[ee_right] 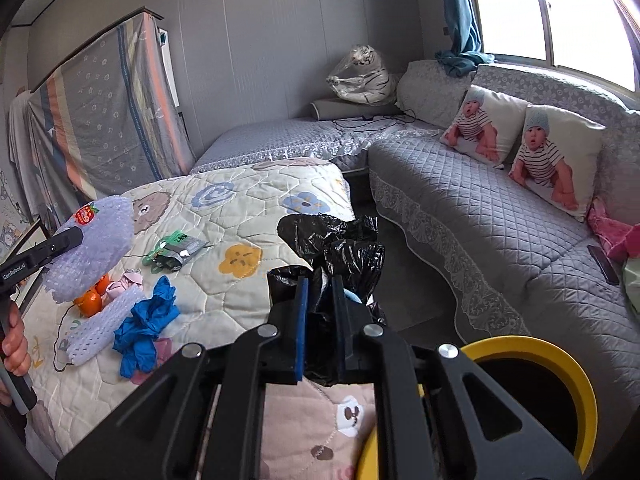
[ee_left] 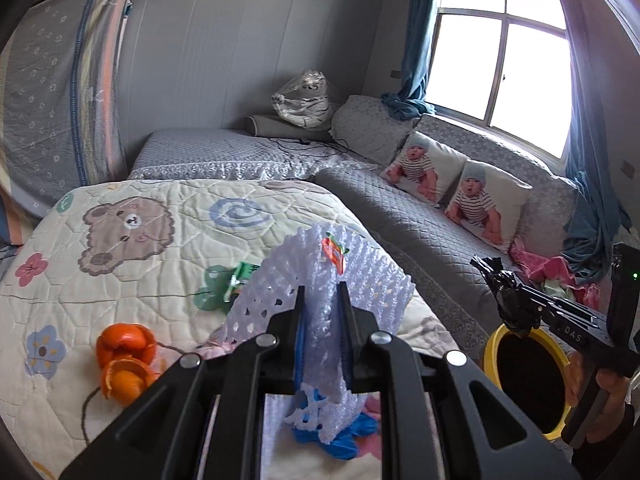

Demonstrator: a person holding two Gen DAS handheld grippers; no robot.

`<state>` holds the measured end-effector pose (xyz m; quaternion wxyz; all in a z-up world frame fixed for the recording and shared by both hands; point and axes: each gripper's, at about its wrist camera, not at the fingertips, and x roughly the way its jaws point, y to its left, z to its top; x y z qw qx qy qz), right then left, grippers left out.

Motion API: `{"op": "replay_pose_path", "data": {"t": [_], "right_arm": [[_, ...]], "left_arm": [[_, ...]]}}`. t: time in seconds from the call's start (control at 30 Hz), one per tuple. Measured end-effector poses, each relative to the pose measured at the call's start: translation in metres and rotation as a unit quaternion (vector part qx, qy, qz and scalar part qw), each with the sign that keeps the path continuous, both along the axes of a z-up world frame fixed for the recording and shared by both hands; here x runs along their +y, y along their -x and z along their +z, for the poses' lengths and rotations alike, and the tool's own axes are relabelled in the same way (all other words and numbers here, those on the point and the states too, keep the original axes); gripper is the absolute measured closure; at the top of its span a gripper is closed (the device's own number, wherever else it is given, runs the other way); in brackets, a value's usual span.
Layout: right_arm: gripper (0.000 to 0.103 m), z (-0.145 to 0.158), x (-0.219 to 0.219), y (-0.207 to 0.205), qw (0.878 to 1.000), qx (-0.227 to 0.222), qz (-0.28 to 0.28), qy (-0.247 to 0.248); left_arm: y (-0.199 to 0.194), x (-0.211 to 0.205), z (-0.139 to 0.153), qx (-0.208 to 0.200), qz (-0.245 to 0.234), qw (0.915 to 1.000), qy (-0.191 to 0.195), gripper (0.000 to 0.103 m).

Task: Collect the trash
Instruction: 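Carry the white mesh and black bag over the yellow-rimmed bin with both grippers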

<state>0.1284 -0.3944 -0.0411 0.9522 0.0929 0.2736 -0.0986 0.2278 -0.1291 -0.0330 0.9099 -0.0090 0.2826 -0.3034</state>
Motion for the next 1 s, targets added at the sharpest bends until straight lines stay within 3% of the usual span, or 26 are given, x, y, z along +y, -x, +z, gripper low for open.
{"op": "replay_pose_path", "data": {"t": [0.33, 0.63, 1.0], "right_arm": [[0.093, -0.011, -0.049, 0.06, 0.997, 0.0, -0.082, 0.0], [0.093, -0.028, -0.08, 0.103, 0.991, 0.016, -0.135, -0.009], [0.093, -0.051, -0.101, 0.135, 0.985, 0.032, -0.168, -0.031]], "left_arm": [[0.038, -0.094, -0.01, 0.01, -0.102, 0.9947, -0.007, 0.09], [0.073, -0.172, -0.031, 0.03, -0.183, 0.9825, -0.014, 0.09], [0.094, -0.226, -0.056, 0.053, -0.23, 0.9715, -0.022, 0.09]]}}
